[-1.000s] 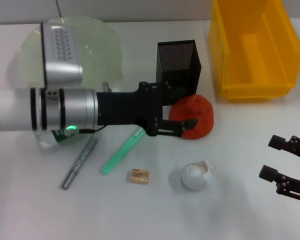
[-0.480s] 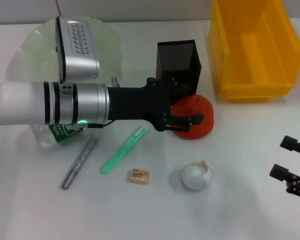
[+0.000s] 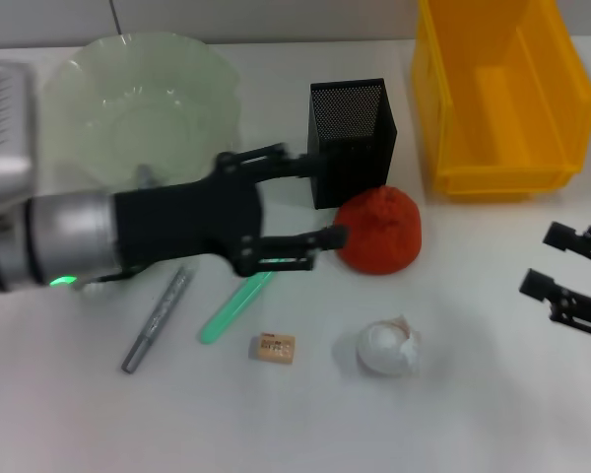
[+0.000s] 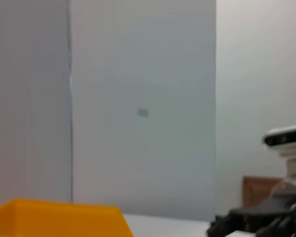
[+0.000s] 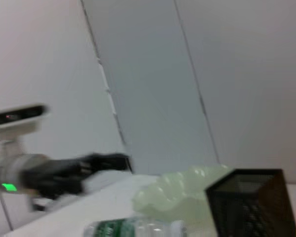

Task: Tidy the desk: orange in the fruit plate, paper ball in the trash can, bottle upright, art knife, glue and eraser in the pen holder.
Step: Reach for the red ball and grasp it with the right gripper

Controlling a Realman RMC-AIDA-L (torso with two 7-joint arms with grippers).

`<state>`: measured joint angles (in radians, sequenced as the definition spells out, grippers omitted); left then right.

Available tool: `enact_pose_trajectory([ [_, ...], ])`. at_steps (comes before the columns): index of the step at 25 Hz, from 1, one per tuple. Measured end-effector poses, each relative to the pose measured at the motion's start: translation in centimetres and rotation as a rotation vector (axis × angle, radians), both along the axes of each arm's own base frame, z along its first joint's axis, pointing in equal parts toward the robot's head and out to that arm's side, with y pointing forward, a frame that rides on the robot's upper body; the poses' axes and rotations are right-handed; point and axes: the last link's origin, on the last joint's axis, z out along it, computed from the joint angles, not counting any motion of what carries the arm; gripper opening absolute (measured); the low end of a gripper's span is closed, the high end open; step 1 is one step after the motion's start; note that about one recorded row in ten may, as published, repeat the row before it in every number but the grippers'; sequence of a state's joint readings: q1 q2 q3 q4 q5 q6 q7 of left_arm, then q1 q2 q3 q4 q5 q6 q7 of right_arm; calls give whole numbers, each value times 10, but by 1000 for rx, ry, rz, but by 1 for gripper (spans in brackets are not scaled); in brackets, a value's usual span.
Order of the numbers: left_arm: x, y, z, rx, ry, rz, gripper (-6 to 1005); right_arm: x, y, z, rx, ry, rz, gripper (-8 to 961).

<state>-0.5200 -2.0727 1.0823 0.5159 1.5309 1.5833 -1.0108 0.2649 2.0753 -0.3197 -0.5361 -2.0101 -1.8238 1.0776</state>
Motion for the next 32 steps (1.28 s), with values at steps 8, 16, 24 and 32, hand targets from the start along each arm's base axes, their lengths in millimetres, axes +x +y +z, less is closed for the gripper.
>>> enact_pose_trajectory([
  [8,-33,-32,22,80,-88,70,789,-14,44,-10,-64,-50,-33,791],
  [16,-45,-45,23,83,-96,110,786,-32,87,-28,-179,-140,-90,790],
  [24,-48,-45,22,93,-82,116,783,-46,111,-49,-231,-250,-97,791],
  [32,-47,-41,21,104,-70,118,781,-53,123,-60,-229,-292,-107,791],
])
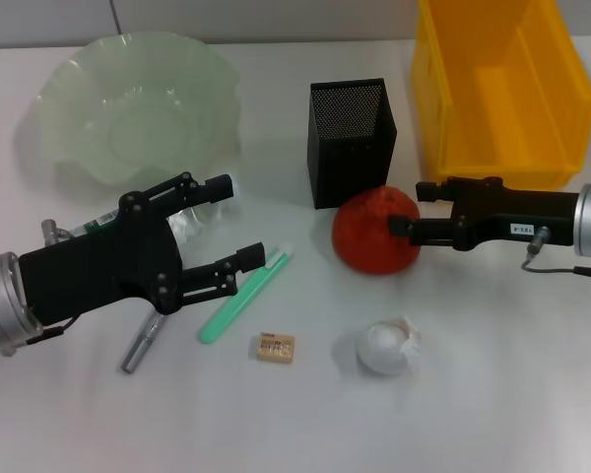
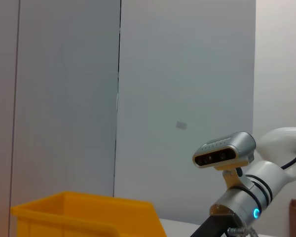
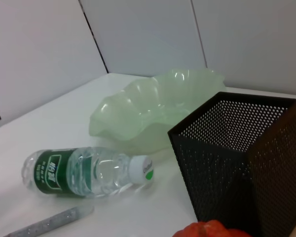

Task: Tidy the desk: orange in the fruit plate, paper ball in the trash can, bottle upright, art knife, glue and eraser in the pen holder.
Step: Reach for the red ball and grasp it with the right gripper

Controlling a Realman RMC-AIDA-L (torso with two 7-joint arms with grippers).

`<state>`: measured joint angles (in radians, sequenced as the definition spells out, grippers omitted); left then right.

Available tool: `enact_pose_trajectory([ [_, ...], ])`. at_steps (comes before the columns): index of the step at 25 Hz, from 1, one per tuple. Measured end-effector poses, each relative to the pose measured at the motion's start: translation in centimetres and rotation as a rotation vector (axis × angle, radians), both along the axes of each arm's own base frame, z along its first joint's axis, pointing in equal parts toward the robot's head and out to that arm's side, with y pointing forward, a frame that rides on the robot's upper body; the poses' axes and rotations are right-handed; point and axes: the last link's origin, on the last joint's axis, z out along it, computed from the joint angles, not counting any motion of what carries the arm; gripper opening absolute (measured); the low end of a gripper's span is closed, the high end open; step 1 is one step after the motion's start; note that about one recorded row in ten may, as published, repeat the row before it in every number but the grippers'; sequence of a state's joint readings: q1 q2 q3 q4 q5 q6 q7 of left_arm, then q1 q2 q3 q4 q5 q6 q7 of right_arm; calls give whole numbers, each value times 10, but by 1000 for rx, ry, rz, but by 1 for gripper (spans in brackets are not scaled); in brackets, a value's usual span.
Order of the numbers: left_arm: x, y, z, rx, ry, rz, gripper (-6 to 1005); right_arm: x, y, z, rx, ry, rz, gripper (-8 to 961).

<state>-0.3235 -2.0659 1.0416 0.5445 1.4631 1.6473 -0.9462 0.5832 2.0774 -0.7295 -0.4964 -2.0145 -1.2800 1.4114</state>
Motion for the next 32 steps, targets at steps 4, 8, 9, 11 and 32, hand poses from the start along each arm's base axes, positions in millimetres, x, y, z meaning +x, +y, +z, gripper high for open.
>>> enact_pose_trajectory([
  [4,0,1,0,2,4,3,779,-1,2,-2,1,-6,-1,790],
  [8,-1,2,-1,5,9,9,778,-1,2,-5,-5,-21,1,790],
  [9,0,3,-1,5,10,9,778,-1,3,-5,-6,-24,-1,790],
  [11,0,3,-2,6,12,10,777,-1,3,-8,-8,-33,-5,769],
  [32,0,3,-2,4,13,10,770,-1,3,-7,-3,-36,8,136],
])
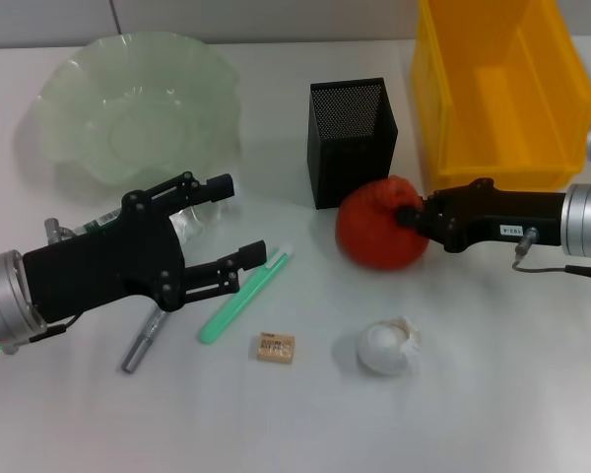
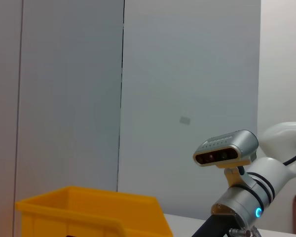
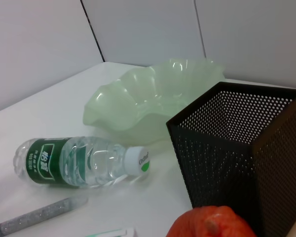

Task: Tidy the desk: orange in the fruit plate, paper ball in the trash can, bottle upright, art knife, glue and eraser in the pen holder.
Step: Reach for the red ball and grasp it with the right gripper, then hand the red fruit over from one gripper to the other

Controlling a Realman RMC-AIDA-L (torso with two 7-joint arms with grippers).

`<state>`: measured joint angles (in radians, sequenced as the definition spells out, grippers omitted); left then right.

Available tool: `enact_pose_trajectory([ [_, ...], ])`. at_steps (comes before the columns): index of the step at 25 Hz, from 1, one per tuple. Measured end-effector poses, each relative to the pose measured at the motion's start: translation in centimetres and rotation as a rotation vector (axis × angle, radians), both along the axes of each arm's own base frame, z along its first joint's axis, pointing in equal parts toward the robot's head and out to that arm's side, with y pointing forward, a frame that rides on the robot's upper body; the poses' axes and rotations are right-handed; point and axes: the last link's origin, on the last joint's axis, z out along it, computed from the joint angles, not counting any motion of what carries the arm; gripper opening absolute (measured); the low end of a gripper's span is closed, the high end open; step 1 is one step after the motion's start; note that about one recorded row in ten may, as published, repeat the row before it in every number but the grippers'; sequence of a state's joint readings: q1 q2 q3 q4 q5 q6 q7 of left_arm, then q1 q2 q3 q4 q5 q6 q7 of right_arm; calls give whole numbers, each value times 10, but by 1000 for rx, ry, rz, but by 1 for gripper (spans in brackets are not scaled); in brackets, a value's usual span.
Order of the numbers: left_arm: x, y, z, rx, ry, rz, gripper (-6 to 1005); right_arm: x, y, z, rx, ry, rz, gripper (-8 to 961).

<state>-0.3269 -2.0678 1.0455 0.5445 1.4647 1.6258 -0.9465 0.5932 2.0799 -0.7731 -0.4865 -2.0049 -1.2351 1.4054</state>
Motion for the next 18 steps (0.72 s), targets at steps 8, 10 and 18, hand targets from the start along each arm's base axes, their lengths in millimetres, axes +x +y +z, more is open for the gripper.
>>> enact_pose_trajectory([
  [8,1,1,-1,2,-4,0,767,0,-4,3,-7,10,14,108],
  [10,1,1,-1,2,-4,0,767,1,-5,4,-8,10,14,101],
  [18,-3,6,-4,37,22,31,764,5,-8,5,-8,9,7,32],
])
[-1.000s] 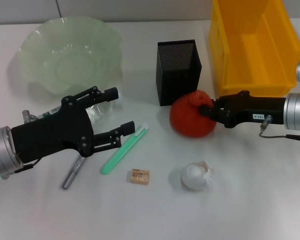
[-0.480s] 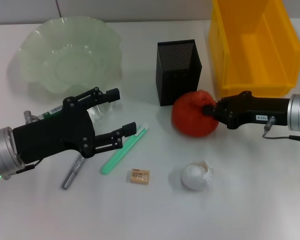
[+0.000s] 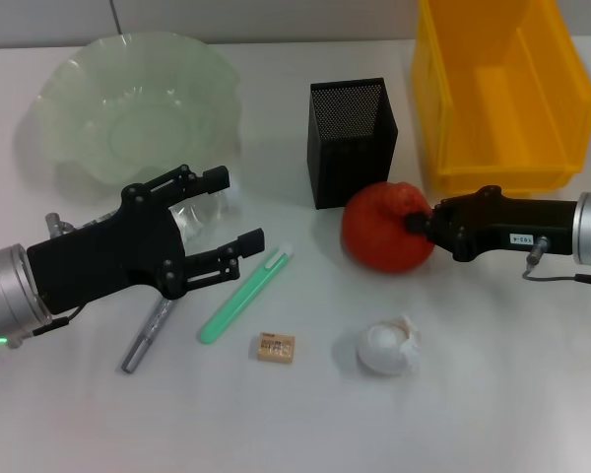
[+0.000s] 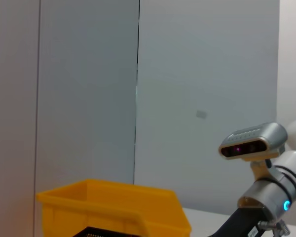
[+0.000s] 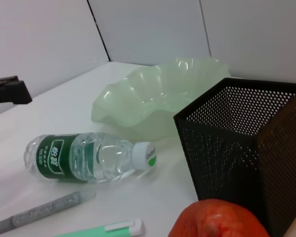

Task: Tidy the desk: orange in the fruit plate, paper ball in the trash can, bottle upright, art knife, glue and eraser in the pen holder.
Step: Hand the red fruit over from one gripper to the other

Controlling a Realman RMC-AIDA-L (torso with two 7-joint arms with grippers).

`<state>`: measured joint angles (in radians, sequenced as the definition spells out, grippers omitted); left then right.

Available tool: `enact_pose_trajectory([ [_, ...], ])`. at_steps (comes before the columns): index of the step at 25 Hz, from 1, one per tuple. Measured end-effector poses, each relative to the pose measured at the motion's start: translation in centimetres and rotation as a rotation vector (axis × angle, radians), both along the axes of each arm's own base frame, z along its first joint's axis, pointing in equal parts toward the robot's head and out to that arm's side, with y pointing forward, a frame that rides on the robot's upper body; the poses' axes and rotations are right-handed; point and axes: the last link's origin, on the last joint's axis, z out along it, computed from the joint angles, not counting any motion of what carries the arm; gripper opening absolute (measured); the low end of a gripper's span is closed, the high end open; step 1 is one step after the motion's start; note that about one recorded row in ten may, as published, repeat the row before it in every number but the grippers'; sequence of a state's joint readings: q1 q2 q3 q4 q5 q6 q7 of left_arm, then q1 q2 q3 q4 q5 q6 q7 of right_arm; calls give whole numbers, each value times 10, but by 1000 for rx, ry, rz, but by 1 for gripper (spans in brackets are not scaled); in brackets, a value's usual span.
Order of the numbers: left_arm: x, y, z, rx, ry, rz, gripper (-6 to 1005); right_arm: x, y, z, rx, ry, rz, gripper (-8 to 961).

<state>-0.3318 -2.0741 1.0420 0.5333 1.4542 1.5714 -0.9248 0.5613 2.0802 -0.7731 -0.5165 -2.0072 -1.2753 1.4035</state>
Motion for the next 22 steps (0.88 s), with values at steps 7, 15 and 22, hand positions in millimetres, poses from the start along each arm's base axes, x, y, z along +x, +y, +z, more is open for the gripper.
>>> enact_pose_trajectory([
  [7,0,-1,-1,13,12,-19,761,1,-1,0,1,1,-4,32],
  [15,3,0,-1,5,2,-29,759,0,-3,7,12,13,12,33],
  [22,8,4,-2,-1,0,-41,756,-5,-12,27,48,97,59,33],
])
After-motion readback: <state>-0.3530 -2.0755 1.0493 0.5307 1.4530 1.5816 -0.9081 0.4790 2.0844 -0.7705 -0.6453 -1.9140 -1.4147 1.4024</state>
